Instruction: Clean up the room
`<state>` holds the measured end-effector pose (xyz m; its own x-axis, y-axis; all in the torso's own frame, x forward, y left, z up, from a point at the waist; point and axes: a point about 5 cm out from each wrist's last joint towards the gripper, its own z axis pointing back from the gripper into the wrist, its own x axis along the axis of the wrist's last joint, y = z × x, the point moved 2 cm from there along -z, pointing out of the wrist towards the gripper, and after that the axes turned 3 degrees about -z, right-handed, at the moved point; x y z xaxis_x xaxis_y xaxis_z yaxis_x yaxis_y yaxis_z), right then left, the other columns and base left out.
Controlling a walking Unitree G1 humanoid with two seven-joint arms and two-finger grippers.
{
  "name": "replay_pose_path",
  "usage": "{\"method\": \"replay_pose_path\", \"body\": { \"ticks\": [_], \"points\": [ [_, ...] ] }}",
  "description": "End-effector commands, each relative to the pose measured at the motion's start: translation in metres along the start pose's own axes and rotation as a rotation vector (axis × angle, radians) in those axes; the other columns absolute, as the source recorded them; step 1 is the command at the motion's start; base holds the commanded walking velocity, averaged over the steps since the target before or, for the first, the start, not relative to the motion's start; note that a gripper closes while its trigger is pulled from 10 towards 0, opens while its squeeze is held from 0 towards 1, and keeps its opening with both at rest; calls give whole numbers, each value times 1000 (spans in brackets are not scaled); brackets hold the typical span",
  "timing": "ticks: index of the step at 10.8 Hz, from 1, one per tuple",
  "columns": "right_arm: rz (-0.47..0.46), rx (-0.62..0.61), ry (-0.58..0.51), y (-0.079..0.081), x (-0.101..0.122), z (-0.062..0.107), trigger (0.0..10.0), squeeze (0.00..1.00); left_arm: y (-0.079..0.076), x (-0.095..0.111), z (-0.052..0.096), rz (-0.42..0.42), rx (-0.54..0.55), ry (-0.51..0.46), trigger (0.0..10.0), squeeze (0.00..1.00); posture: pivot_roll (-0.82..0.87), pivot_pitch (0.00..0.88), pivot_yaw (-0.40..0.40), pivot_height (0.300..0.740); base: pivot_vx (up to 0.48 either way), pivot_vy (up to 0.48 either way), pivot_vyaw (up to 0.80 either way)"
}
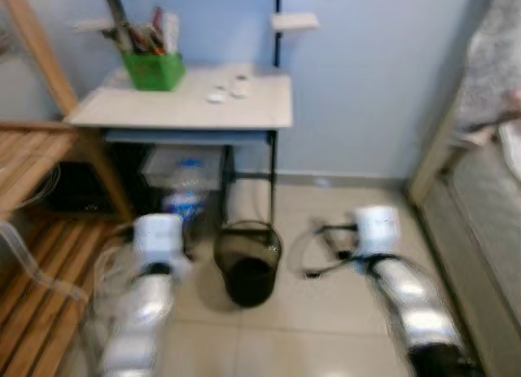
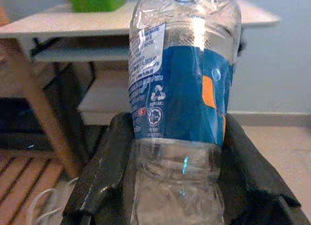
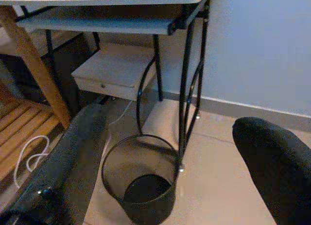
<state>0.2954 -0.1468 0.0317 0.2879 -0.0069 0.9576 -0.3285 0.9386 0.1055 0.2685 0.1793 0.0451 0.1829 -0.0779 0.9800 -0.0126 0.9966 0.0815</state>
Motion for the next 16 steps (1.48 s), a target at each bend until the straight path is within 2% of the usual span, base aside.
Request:
{"method": "replay_pose_path", "body": {
  "ticks": [1, 2, 3, 4, 5, 6, 11, 14, 16],
  "points": [
    [9, -28, -8, -11, 5, 4, 10000, 0, -10, 10, -3, 2, -32, -37, 10000, 0, -86, 0, 67, 740, 450, 0, 0],
    [10, -21, -3, -11, 4, 5, 10000, 0, -16, 9, -2, -4, -61, -38, 10000, 0, -86, 0, 66, 740, 450, 0, 0],
    [13, -17, 2, -11, 3, 5, 10000, 0, -32, 8, 2, -65, -118, -45, 10000, 0, -85, 0, 65, 740, 0, 0, 0],
    [12, -15, 2, -10, 3, 5, 10000, 0, -33, 7, 1, -68, -106, -32, 10000, 0, -85, 0, 65, 740, 0, 0, 0],
    [13, -12, 3, -10, 3, 4, 10000, 0, -31, 13, -2, -32, -94, -50, 10000, 0, -85, 0, 65, 740, 337, -255, 0],
    [13, -9, 3, -9, 3, 4, 10000, 0, -29, 15, -4, -33, -86, -54, 10000, 0, -85, 0, 65, 740, 334, -341, 0],
    [12, -4, 3, -6, 2, 2, 10000, 0, -29, 15, -7, -76, -88, -49, 10000, 0, -92, 0, 78, 740, 348, -327, 0],
    [16, 1, 3, -6, 2, 1, 10000, 0, -22, 13, -8, -13, -44, -40, 10000, 0, -90, 0, 77, 740, 364, -309, 0],
    [21, 1, 4, -6, 3, 1, 10000, 0, -17, 12, -8, 30, -8, -29, 10000, 0, -89, 0, 71, 740, 446, 0, 0]
  ]
}}
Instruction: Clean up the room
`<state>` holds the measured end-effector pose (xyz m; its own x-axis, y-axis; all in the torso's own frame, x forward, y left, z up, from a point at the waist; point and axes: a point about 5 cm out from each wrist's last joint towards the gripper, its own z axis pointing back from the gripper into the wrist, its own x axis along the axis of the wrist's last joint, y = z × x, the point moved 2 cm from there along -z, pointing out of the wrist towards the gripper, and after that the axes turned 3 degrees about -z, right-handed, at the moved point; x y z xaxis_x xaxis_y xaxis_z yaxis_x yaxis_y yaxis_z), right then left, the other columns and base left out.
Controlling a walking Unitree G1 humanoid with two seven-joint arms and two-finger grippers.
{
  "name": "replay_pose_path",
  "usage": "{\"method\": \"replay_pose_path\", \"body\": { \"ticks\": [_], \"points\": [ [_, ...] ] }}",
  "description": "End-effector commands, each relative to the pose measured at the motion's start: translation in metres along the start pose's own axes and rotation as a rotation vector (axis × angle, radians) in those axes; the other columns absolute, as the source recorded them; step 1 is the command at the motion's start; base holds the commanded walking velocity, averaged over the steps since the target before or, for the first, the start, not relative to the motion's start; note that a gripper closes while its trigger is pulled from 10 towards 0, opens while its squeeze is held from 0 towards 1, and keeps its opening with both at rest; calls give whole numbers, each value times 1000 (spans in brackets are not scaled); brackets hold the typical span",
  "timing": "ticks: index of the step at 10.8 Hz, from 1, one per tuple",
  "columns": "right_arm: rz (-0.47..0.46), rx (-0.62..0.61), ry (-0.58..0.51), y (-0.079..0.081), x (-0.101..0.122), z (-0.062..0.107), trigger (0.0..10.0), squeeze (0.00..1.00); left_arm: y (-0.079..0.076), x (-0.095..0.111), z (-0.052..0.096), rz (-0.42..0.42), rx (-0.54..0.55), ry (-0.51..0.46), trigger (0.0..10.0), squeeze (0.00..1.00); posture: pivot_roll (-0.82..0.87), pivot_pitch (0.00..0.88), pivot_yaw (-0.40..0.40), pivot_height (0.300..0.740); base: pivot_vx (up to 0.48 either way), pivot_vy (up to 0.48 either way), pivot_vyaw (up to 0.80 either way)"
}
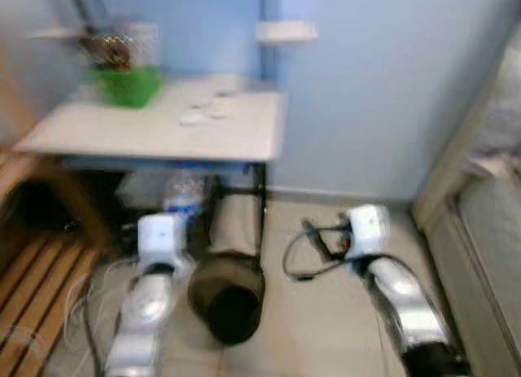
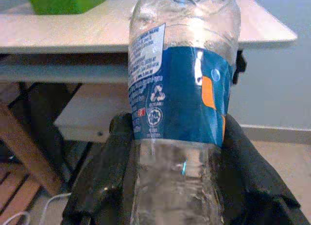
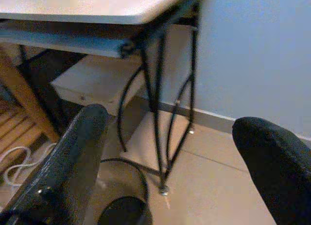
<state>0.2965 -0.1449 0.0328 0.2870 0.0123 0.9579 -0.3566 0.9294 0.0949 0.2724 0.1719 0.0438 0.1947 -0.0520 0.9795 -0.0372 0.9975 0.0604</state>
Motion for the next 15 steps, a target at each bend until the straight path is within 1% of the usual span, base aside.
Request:
{"method": "replay_pose_path", "body": {
  "ticks": [1, 2, 3, 4, 5, 6, 9, 10, 11, 12, 13, 14, 15],
  "points": [
    [3, -24, 1, -8, 1, 3, 10000, 0, -9, 10, -3, 34, -19, -39, 10000, 0, -89, 0, 71, 740, 446, 0, 0],
    [5, -19, 5, -7, 0, 3, 10000, 0, -6, 10, -2, 57, 1, -38, 10000, 0, -84, 0, 67, 740, 300, 375, 0],
    [6, -15, 5, -7, 0, 3, 10000, 0, -4, 9, -2, 47, 16, -36, 10000, 0, -78, 0, 63, 740, 274, 394, 744],
    [7, -11, 8, -6, -1, 3, 10000, 0, -4, 8, -2, 29, 23, -32, 10000, 0, -74, 0, 63, 740, 0, 0, 712],
    [9, -14, 11, -7, -2, 4, 10000, 0, -4, 4, -1, 6, 25, -7, 10000, 0, -74, 0, 61, 740, 0, 0, 675],
    [10, -15, 14, -7, -2, 4, 10000, 0, -4, 3, -1, 1, 24, -5, 10000, 0, -74, 0, 61, 740, 0, 0, 681],
    [15, -27, 27, -10, -6, 8, 10000, 0, -11, -1, -3, -8, -19, 18, 10000, 0, -82, 0, 59, 740, 0, 0, 683],
    [18, -47, 38, -14, -7, 9, 10000, 0, -14, -5, -7, -40, -59, 39, 10000, 0, -84, 0, 59, 740, 0, 0, 0],
    [24, -49, 37, -15, -7, 9, 10000, 0, -15, -7, -10, -50, -94, 39, 10000, 0, -85, 0, 57, 740, 0, 0, 0],
    [35, -47, 35, -16, -6, 11, 10000, 0, -17, -17, -13, -70, -138, 68, 10000, 0, -89, 0, 48, 740, 0, 0, 0],
    [53, -43, 33, -18, -5, 15, 10000, 0, -12, -38, -18, -117, -143, 145, 10000, 0, -108, 0, 33, 740, 0, 0, 0],
    [70, -32, 38, -19, -4, 21, 10000, 0, -7, -53, -20, -149, -137, 208, 10000, 0, -136, 14, 18, 740, 0, 0, 0],
    [90, -15, 56, -19, -5, 27, 10000, 0, 2, -62, -22, -172, -105, 258, 10000, 0, -159, 27, 13, 740, 0, 0, 0]
  ]
}}
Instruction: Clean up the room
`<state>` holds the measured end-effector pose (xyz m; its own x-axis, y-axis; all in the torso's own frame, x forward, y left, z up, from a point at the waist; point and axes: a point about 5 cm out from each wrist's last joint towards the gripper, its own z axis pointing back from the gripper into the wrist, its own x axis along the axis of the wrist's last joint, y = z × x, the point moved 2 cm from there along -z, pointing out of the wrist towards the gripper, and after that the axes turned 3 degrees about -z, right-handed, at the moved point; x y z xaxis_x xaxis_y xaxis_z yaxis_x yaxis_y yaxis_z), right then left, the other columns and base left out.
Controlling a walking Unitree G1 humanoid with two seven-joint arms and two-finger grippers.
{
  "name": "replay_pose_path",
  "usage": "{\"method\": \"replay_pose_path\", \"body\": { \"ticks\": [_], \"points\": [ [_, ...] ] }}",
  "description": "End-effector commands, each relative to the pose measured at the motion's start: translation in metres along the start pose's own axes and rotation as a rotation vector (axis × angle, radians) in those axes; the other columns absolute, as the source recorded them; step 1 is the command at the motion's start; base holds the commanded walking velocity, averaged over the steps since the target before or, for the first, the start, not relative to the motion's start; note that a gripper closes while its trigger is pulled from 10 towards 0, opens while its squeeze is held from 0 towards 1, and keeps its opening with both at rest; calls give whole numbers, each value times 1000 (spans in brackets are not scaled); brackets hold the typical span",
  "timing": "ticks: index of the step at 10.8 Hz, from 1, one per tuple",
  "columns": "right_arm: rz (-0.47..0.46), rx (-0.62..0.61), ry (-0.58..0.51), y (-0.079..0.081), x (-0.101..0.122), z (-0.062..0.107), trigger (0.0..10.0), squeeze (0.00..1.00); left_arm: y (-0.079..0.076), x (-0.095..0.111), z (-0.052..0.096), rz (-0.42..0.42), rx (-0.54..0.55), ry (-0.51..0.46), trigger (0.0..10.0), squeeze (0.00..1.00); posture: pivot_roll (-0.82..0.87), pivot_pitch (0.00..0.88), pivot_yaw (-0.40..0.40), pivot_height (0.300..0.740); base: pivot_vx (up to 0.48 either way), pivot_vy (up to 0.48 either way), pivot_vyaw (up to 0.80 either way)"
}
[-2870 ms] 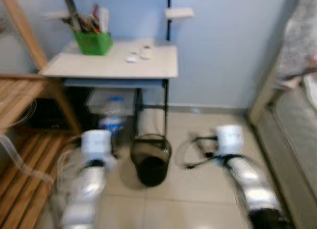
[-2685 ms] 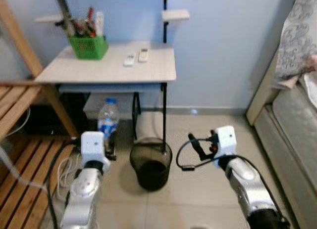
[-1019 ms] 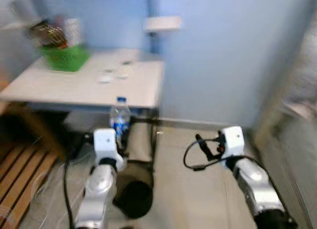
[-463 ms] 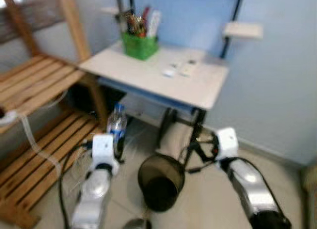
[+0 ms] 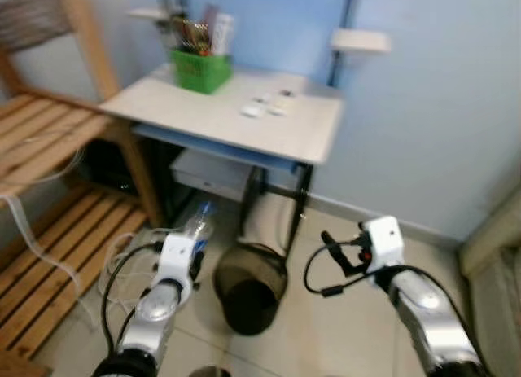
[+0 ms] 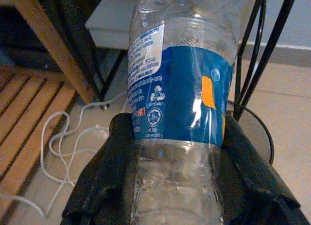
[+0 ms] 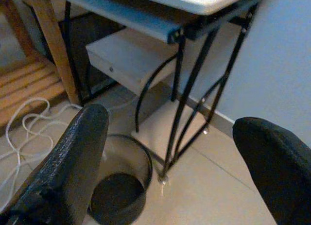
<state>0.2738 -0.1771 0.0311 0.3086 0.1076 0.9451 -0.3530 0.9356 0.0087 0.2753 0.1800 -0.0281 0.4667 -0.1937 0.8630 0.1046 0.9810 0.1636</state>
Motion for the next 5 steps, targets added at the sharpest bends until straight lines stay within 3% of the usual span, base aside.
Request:
{"method": "replay_pose_path", "body": {
  "ticks": [1, 2, 4, 5],
  "points": [
    [10, 16, -2, 3, 4, 0, 10000, 0, 6, 21, -5, 10, 23, -85, 10000, 0, -174, 29, 20, 740, 0, 0, 0],
    [-19, -13, -5, -1, 3, 2, 10000, 0, 6, 35, -9, 17, 21, -142, 10000, 0, -171, 34, 33, 740, 0, 0, 0],
    [-9, 19, 11, 7, 1, 9, 10000, 0, 16, 29, -13, -45, 51, -108, 10000, 0, -190, 50, 28, 740, 0, 0, 0],
    [-3, 34, 14, 9, 1, 11, 10000, 0, 19, 34, -13, -36, 58, -128, 10000, 0, -193, 47, 27, 740, 0, 0, 0]
  ]
}}
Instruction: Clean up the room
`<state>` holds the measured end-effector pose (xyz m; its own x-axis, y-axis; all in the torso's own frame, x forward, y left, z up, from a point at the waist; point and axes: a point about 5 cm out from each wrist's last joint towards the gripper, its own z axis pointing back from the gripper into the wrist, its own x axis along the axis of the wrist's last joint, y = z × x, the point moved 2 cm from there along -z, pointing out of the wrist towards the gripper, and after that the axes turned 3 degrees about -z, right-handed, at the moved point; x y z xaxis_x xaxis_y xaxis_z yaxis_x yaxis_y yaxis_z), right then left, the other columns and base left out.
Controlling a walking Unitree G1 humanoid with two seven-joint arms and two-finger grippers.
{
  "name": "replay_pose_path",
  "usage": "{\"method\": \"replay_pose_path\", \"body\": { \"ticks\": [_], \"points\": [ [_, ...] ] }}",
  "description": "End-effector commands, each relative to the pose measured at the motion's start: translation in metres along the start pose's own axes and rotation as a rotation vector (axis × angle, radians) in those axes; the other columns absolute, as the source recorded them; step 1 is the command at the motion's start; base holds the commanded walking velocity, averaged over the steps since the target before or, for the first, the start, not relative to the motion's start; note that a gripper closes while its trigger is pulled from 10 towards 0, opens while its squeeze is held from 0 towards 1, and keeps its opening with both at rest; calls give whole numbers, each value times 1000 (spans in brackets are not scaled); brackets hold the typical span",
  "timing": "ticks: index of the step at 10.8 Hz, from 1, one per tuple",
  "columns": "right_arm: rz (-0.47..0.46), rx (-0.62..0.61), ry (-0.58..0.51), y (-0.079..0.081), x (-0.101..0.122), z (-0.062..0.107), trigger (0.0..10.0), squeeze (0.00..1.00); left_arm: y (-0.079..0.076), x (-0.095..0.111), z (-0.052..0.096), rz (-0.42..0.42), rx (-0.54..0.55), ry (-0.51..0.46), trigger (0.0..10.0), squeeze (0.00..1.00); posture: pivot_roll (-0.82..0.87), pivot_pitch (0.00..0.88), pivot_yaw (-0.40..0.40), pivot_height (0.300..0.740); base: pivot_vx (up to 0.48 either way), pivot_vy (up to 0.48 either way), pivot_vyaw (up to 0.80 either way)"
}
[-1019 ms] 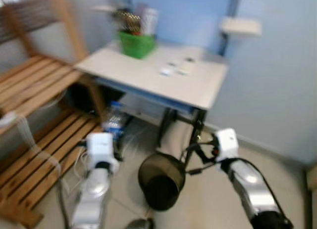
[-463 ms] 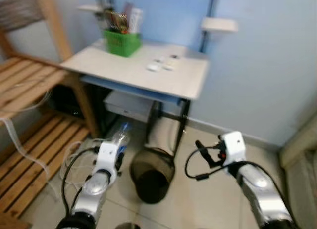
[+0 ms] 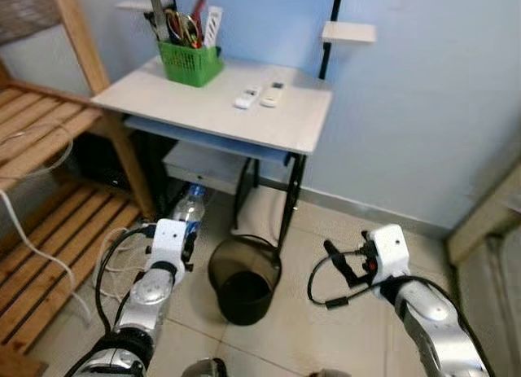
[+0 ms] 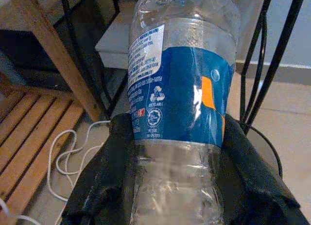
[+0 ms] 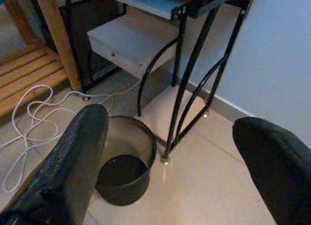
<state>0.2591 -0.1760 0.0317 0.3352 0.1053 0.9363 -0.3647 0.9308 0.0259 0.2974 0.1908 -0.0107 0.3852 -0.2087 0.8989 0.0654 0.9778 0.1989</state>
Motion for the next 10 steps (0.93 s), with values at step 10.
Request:
{"method": "replay_pose_path", "body": {
  "ticks": [10],
  "points": [
    [-45, -129, -251, -6, 50, 50, 10000, 0, -11, 94, 121, 133, -96, -456, 10000, 0, -144, 0, 111, 740, 0, 0, 0]
  ]
}}
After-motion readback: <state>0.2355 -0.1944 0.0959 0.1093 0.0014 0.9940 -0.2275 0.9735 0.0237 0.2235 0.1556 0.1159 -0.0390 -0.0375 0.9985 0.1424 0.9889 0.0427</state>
